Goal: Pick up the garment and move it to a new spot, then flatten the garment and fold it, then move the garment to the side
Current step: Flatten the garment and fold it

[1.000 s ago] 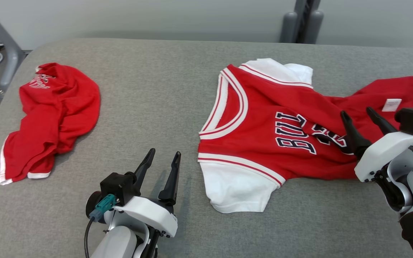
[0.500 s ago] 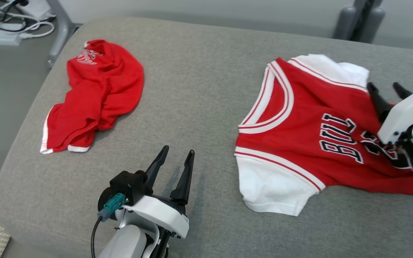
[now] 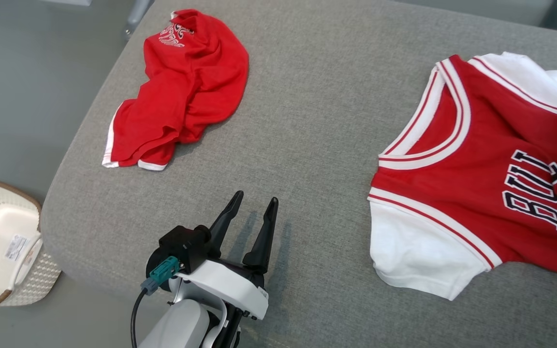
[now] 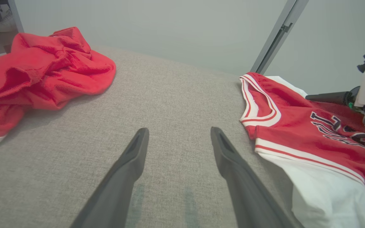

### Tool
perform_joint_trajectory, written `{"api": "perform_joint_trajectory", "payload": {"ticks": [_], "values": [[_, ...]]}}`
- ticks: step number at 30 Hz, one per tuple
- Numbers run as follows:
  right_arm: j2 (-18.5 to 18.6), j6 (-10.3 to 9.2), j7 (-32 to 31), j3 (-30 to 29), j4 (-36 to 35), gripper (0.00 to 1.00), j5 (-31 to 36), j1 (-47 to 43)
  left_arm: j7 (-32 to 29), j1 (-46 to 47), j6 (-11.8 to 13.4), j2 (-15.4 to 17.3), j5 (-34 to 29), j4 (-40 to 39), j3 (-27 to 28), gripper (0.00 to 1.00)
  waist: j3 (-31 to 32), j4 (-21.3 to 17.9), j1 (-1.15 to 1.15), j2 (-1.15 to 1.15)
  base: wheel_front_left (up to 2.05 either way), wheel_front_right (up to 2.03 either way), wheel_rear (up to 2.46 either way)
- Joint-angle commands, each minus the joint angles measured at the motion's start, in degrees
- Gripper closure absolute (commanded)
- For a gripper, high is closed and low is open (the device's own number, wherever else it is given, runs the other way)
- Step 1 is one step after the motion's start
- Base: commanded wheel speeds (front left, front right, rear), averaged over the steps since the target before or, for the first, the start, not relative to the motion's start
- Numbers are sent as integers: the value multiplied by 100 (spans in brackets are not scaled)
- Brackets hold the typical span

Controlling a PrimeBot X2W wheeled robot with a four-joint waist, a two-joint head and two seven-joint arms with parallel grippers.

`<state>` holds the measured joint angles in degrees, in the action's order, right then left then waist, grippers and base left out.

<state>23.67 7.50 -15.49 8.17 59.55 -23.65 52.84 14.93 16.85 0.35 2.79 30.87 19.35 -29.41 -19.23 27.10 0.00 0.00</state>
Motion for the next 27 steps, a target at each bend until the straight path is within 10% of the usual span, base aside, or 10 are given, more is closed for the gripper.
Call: {"api": "perform_joint_trajectory", "payload": {"ticks": [1,3,4,5,23,24,25,27], "values": [[48,-2,-24,48,54,0,71,73,27,95,22,21,30,-22,-8,0,-115,110,0,0,0,0,0],[69,-2,-50,117,143,0,117,164,27,114,26,22,44,-36,-29,0,-167,161,0,0,0,0,0],[64,-2,-77,158,168,20,104,196,27,119,29,22,56,-41,-43,0,-185,184,0,0,0,0,0],[97,-2,-32,214,157,100,128,237,27,121,29,21,70,-45,-55,0,-202,208,0,0,0,0,0],[544,-3,1618,1109,42,100,1368,1990,27,53,141,21,216,-176,-205,0,-410,545,0,0,0,0,0],[535,-3,1717,1124,135,90,1495,2062,27,46,150,21,221,-189,-201,0,-424,552,0,0,0,0,0],[500,-3,1801,1133,228,0,1601,2109,27,39,155,22,228,-199,-194,0,-435,556,0,0,0,0,0],[410,-3,1935,1033,430,0,1715,2188,27,39,165,21,241,-212,-189,0,-452,557,0,0,0,0,0]]}}
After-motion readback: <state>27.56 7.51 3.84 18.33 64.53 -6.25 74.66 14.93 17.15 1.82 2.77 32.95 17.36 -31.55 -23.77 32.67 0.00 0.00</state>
